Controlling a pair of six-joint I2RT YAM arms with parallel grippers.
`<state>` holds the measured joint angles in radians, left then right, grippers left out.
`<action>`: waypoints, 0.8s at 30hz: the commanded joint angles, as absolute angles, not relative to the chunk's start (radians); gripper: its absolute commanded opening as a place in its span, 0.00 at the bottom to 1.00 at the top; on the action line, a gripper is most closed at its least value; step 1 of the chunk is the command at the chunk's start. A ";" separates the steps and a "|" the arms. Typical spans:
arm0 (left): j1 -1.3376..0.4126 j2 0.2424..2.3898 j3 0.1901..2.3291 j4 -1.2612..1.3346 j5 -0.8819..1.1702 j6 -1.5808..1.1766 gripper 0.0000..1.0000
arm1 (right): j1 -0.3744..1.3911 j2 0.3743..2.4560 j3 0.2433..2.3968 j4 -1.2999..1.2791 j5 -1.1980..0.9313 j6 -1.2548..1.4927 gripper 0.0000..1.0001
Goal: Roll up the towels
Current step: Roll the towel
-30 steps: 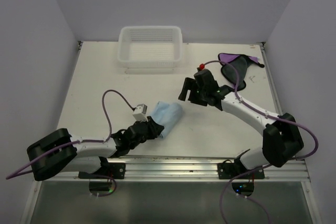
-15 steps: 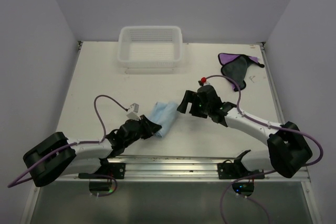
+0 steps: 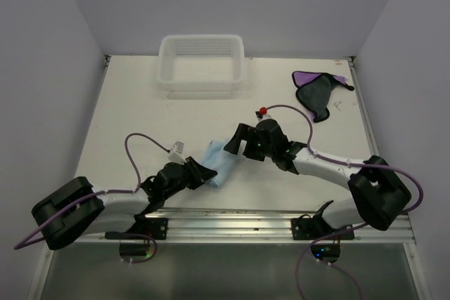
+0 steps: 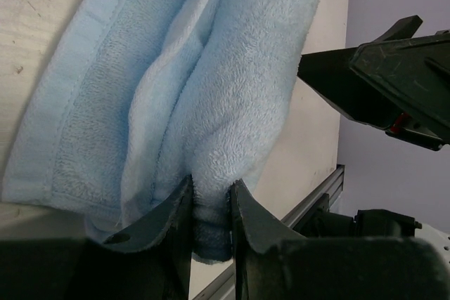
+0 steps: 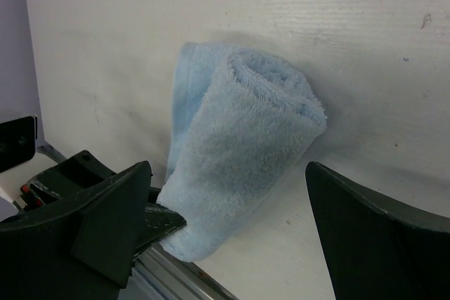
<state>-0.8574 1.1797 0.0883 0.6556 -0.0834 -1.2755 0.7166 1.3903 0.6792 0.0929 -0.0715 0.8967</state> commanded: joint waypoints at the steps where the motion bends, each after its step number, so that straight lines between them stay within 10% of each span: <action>1: -0.850 1.187 0.068 0.696 -0.058 -1.316 0.00 | 0.724 1.422 0.698 0.173 -0.075 0.930 0.96; 24: -0.851 1.043 -0.048 0.624 -0.160 -1.411 0.00 | 0.795 1.578 0.781 0.206 -0.049 0.973 0.93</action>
